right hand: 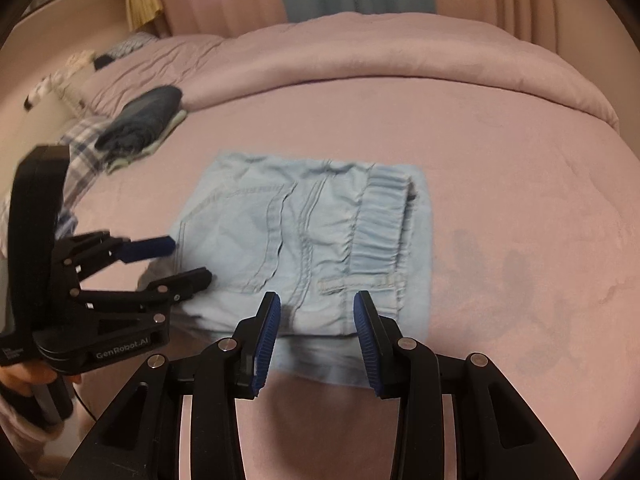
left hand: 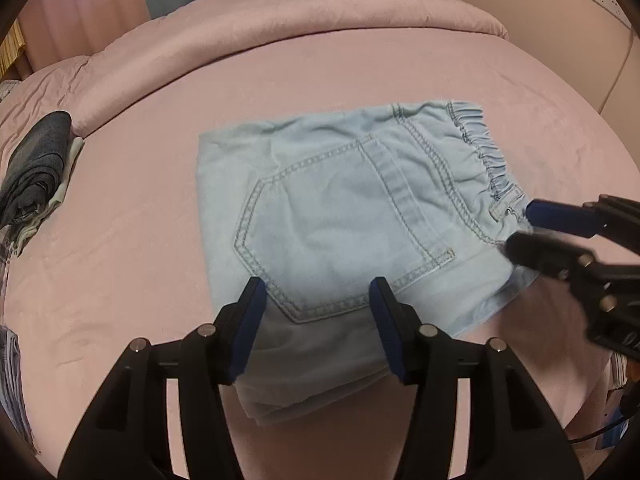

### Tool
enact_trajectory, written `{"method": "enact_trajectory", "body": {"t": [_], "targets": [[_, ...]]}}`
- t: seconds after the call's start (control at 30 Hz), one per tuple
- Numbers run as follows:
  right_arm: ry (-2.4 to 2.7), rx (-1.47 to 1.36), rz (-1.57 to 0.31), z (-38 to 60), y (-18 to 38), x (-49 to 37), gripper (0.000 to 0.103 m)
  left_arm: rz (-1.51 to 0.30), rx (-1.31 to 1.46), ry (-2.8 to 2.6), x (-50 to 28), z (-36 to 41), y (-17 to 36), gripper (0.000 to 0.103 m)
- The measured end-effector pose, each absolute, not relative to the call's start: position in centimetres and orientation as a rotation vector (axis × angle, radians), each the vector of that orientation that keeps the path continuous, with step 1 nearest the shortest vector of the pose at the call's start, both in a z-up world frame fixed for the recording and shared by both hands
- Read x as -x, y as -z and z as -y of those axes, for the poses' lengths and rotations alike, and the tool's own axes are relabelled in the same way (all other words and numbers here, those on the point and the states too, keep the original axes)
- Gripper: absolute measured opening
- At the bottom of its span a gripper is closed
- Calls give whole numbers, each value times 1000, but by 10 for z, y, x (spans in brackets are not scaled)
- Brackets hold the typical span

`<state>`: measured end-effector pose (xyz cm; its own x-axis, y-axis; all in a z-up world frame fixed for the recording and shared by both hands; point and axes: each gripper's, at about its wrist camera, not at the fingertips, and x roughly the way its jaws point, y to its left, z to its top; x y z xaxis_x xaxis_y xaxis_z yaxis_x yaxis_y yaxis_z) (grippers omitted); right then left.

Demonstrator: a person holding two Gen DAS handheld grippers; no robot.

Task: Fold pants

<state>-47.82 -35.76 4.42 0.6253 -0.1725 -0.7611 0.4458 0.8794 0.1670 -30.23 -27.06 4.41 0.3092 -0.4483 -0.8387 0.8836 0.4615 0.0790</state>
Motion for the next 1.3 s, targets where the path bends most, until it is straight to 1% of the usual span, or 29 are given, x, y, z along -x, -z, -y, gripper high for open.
{"method": "enact_trajectory", "body": {"t": [0.1, 0.37, 0.57, 0.7, 0.83, 1.3], "targets": [[368, -380, -841, 359, -36, 474, 44, -850, -613, 951, 304, 271, -41, 55], [372, -398, -838, 359, -38, 477, 46, -864, -579, 949, 304, 265, -43, 56], [376, -434, -801, 364, -49, 486, 47, -852, -540, 928, 304, 253, -53, 57], [378, -461, -771, 367, -55, 491, 52, -852, -502, 910, 300, 244, -59, 57], [365, -487, -756, 368, -59, 491, 53, -858, -472, 897, 293, 236, -62, 60], [341, -555, -757, 371, -56, 487, 54, -907, -417, 871, 279, 221, -56, 63]]}}
